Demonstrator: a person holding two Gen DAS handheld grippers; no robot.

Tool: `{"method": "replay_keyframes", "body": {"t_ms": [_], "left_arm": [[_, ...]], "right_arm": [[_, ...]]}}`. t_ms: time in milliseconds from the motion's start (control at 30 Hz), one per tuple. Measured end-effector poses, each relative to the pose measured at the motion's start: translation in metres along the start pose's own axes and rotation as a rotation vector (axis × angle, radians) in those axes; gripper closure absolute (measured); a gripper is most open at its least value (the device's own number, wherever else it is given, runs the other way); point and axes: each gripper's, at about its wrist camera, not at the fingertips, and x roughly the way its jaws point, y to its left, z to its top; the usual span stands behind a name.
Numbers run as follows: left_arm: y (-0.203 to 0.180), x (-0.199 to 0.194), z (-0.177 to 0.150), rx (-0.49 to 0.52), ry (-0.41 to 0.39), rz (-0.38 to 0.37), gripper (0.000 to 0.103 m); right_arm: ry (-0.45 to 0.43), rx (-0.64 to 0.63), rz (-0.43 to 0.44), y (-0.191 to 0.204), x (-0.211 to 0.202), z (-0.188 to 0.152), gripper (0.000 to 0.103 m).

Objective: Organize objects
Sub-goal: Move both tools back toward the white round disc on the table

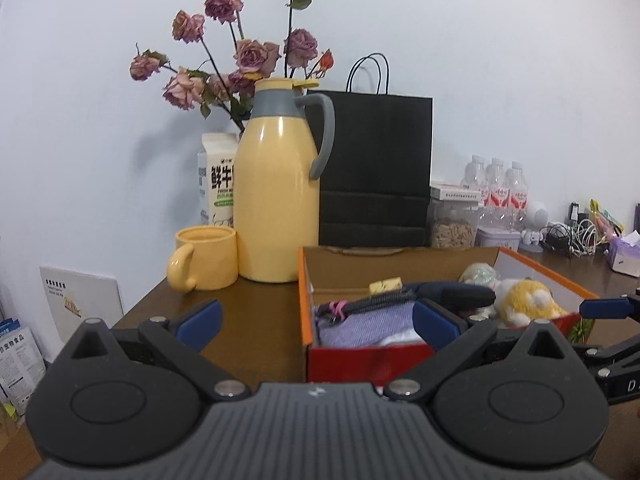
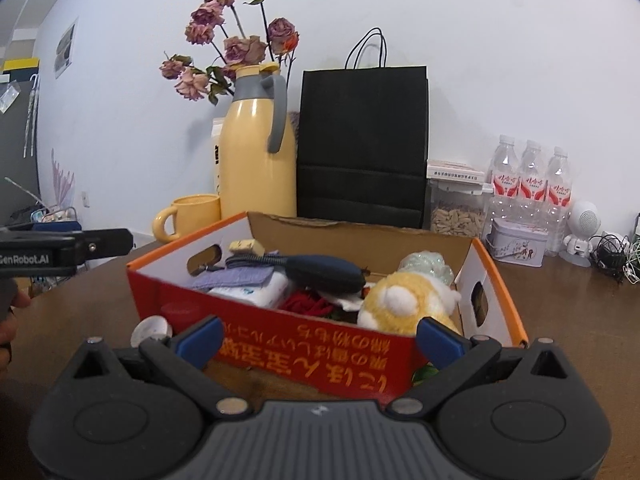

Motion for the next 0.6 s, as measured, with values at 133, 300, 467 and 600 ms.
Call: {"method": "replay_keyframes", "body": {"t_ms": [133, 300, 467, 600], "left_arm": [[0.009, -0.004, -0.006, -0.014, 0.031, 0.015, 0.000], [0.023, -0.013, -0.012, -0.035, 0.042, 0.027, 0.000], [0.037, -0.013, -0.017, -0.054, 0.074, 0.047, 0.000], [0.040, -0.015, -0.018, -0.055, 0.071, 0.042, 0.000]], "right_arm": [[0.022, -0.006, 0.004, 0.004, 0.002, -0.004, 0.000], [0.038, -0.009, 0.013, 0.013, 0.002, -0.009, 0.000], [0.057, -0.005, 0.024, 0.023, 0.002, -0.013, 0.000], [0.084, -0.032, 0.052, 0.039, 0.007, -0.017, 0.000]]}}
